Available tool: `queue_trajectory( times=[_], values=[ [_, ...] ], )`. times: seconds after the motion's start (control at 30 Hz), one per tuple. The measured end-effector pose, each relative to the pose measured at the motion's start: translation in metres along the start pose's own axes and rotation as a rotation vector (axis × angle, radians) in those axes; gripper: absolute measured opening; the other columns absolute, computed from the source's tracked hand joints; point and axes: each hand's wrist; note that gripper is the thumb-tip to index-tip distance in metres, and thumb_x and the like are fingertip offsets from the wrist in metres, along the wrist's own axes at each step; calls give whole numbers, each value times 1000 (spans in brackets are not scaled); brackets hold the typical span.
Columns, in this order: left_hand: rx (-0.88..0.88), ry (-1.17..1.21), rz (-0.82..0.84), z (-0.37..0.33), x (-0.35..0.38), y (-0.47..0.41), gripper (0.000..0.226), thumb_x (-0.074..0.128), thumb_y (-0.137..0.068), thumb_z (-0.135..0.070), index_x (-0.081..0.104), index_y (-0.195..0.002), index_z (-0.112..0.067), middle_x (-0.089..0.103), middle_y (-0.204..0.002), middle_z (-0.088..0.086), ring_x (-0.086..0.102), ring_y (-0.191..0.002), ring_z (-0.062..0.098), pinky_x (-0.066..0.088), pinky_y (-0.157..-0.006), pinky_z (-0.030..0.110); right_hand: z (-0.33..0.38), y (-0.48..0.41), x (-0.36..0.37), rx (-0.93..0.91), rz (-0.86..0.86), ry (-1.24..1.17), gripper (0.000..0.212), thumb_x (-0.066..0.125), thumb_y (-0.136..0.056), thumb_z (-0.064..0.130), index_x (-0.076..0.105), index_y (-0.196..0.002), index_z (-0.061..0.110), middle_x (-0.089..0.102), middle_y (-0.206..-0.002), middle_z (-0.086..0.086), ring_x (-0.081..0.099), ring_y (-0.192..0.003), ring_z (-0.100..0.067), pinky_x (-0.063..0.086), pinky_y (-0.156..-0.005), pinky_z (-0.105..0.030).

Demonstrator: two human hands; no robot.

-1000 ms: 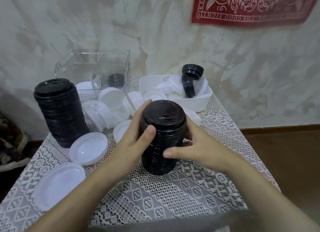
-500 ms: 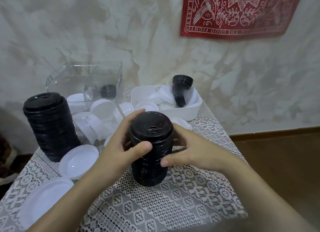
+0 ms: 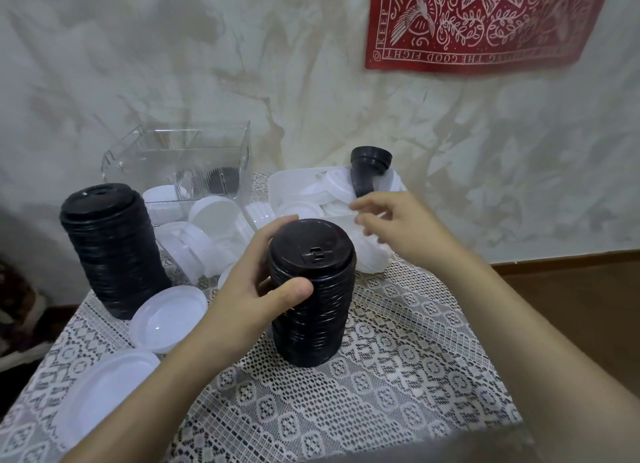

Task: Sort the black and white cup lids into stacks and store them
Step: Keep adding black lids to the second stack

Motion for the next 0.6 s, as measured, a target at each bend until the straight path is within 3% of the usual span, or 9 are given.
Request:
queue_trajectory(
  times=[0.07, 0.13, 0.23, 0.37, 0.5, 0.6],
  values=[
    [-1, -9, -1, 0, 0, 0, 86, 80, -66, -61, 44, -142, -42, 65, -130, -25, 59, -125, -3, 45, -93, 7, -2, -21, 2, -10, -130, 210, 20, 63, -97, 30, 74, -114, 32, 75, -100, 9, 68, -94, -16, 55, -87, -38],
    [-5, -5, -18, 1, 0, -1, 81, 77, -68, -53, 45, -142, -41, 67, -129, -24, 60, -124, -2, 46, -93, 8, -4, -42, 3, 7, -224, 419, 23, 61, -97, 32, 73, -115, 24, 73, -103, 1, 65, -99, -25, 48, -77, -36],
    [-3, -9, -34, 4, 0, -1, 79, 76, -68, -52, 48, -141, -41, 67, -130, -20, 62, -123, 1, 48, -93, 12, -5, -70, 7, 124, -223, 591, 27, 62, -96, 39, 67, -99, 12, 68, -100, -10, 62, -100, -36, 35, -69, -34],
    [-13, 7, -24, 5, -1, -2, 79, 77, -68, -51, 49, -141, -42, 67, -132, -17, 62, -124, 4, 48, -94, 13, -12, -90, 18, 245, -169, 640, 37, 71, -91, 49, 57, -90, 15, 69, -108, -16, 59, -111, -38, 36, -75, -36],
    [-21, 12, -17, 6, -2, -2, 77, 78, -69, -52, 50, -140, -46, 65, -134, -15, 61, -126, 6, 49, -96, 16, -23, -89, 22, 219, -252, 619, 28, 65, -92, 37, 69, -99, 10, 68, -107, -16, 59, -108, -39, 35, -73, -35],
    [-24, 5, -10, 5, -2, -2, 75, 79, -68, -56, 50, -137, -54, 64, -135, -17, 61, -127, 6, 49, -99, 23, -24, -82, 21, 168, -281, 572, 20, 60, -91, 35, 62, -90, 15, 66, -95, -13, 58, -101, -40, 34, -69, -35]
  ],
)
Point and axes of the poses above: each hand's wrist, its own y-axis away from the middle knuckle, its own x-axis out of the palm, z = x × y
